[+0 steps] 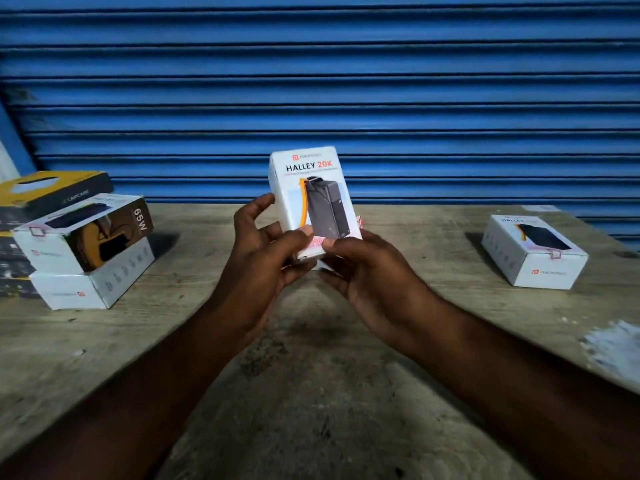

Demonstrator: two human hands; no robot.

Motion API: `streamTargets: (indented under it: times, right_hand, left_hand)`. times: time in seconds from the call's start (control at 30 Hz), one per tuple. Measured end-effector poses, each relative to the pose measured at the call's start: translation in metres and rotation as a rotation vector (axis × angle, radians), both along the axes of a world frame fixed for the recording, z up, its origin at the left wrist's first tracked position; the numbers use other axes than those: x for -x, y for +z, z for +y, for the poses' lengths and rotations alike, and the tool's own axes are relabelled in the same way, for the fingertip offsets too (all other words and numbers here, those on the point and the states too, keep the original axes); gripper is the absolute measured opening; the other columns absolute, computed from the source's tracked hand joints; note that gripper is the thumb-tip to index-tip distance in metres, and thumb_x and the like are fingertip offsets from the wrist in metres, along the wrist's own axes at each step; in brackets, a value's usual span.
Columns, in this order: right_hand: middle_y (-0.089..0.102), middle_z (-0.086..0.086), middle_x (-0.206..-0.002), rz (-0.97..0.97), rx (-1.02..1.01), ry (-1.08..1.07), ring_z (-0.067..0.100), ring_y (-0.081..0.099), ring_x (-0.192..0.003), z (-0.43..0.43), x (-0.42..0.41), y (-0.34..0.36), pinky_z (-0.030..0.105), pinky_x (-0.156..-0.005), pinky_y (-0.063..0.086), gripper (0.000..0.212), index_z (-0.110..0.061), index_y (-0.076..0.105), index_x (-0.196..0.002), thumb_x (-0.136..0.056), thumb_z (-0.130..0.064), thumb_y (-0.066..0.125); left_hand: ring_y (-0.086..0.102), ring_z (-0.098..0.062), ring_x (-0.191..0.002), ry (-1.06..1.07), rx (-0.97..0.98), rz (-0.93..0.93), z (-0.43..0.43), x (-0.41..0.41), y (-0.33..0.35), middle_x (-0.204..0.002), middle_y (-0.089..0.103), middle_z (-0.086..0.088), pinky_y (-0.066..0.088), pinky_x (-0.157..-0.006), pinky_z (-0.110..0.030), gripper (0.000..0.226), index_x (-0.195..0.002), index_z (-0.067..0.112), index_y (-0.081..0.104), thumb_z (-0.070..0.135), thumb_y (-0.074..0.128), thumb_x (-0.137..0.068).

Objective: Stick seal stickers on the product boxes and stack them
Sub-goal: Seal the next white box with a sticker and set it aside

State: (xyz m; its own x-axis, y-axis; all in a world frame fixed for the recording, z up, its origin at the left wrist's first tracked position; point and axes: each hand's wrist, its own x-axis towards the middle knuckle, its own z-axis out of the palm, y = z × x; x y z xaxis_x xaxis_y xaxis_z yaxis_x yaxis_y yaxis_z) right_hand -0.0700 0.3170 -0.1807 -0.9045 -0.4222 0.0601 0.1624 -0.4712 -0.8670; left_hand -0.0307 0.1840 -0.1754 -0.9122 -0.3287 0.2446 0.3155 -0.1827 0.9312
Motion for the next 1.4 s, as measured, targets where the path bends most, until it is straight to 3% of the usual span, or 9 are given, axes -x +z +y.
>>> streamTargets:
  times: [0.1, 0.2, 0.4, 0.6, 0.8, 0.97, 1.1, 1.2, 1.4]
  right_hand:
    - [0.069, 0.01, -0.099, 0.003, -0.004, 0.013, 0.016, 0.065, -0.094, -0.002, -0.004, -0.004, 0.037, -0.096, 0.051, 0.026, 0.0, 0.063, -0.118, -0.095, -0.011, 0.054]
    - [0.073, -0.001, -0.088, 0.085, -0.096, -0.018, 0.009, 0.069, -0.086, -0.001, -0.002, -0.006, 0.032, -0.086, 0.051, 0.012, -0.016, 0.067, -0.095, -0.097, -0.023, 0.057]
    - [0.076, 0.004, -0.106, 0.282, -0.305, -0.083, 0.018, 0.07, -0.102, 0.004, 0.001, -0.008, 0.03, -0.089, 0.052, 0.022, -0.014, 0.07, -0.111, -0.09, -0.02, 0.068]
    - [0.064, 0.003, -0.087, 0.18, -0.276, -0.088, 0.021, 0.06, -0.093, 0.004, 0.01, -0.009, 0.032, -0.083, 0.046, 0.021, -0.018, 0.064, -0.083, -0.098, -0.016, 0.05]
    - [0.074, -0.011, -0.101, 0.454, -0.363, -0.169, -0.002, 0.067, -0.088, 0.008, 0.008, -0.011, 0.014, -0.074, 0.047, 0.026, -0.022, 0.07, -0.115, -0.096, -0.01, 0.057]
    - [0.062, -0.028, -0.07, 0.599, -0.45, -0.209, -0.008, 0.056, -0.066, 0.009, 0.013, -0.015, 0.016, -0.07, 0.034, 0.03, -0.021, 0.068, -0.122, -0.1, -0.012, 0.051]
    - [0.07, -0.024, -0.089, 0.64, -0.464, -0.188, -0.007, 0.063, -0.081, 0.009, 0.01, -0.013, 0.021, -0.08, 0.042, 0.03, -0.022, 0.067, -0.123, -0.095, -0.02, 0.056]
    - [0.073, -0.013, -0.112, 0.692, -0.502, -0.239, 0.005, 0.067, -0.107, 0.007, 0.01, -0.013, 0.04, -0.099, 0.05, 0.036, -0.025, 0.067, -0.121, -0.086, -0.033, 0.064]
    - [0.076, -0.008, -0.096, 0.744, -0.657, -0.378, 0.008, 0.071, -0.09, 0.014, 0.016, -0.014, 0.043, -0.086, 0.057, 0.041, -0.03, 0.069, -0.119, -0.085, -0.052, 0.062]
  left_hand:
    - [0.073, -0.026, -0.1, 0.011, 0.056, -0.005, -0.003, 0.0, 0.001, -0.117, 0.068, -0.01, 0.059, -0.085, -0.045, 0.065, -0.136, 0.03, 0.041, 0.016, 0.073, -0.081]
    - [0.073, -0.024, -0.099, 0.016, 0.071, -0.036, -0.006, 0.001, 0.001, -0.117, 0.07, -0.009, 0.059, -0.085, -0.043, 0.054, -0.138, 0.028, 0.04, 0.014, 0.067, -0.092]
    - [0.073, -0.018, -0.091, 0.011, 0.087, -0.055, -0.007, 0.004, -0.002, -0.105, 0.075, -0.002, 0.057, -0.082, -0.038, 0.05, -0.137, 0.026, 0.041, 0.014, 0.063, -0.094]
    - [0.073, -0.02, -0.097, 0.048, 0.079, -0.094, -0.008, 0.007, -0.004, -0.108, 0.074, -0.004, 0.059, -0.085, -0.039, 0.04, -0.131, 0.022, 0.047, 0.019, 0.063, -0.095]
    - [0.071, -0.016, -0.097, 0.013, 0.191, -0.117, -0.009, 0.006, -0.008, -0.108, 0.075, -0.002, 0.056, -0.081, -0.031, 0.023, -0.119, 0.018, 0.065, 0.024, 0.059, -0.098]
    - [0.069, -0.009, -0.105, 0.073, 0.432, -0.085, -0.009, 0.004, -0.012, -0.114, 0.073, 0.008, 0.054, -0.09, -0.033, 0.038, -0.124, 0.026, 0.062, 0.032, 0.073, -0.088]
    - [0.07, -0.011, -0.101, 0.077, 0.427, -0.083, -0.014, 0.005, -0.01, -0.11, 0.074, 0.006, 0.055, -0.087, -0.035, 0.032, -0.119, 0.026, 0.066, 0.027, 0.072, -0.087]
    - [0.071, -0.01, -0.087, 0.038, 0.277, -0.067, -0.012, 0.005, -0.007, -0.097, 0.077, 0.003, 0.055, -0.079, -0.029, 0.019, -0.104, 0.022, 0.072, 0.012, 0.057, -0.098]
    - [0.073, -0.01, -0.085, -0.005, 0.26, -0.068, -0.01, 0.002, -0.002, -0.089, 0.078, 0.006, 0.057, -0.068, -0.02, 0.023, -0.096, 0.023, 0.072, 0.021, 0.049, -0.102]
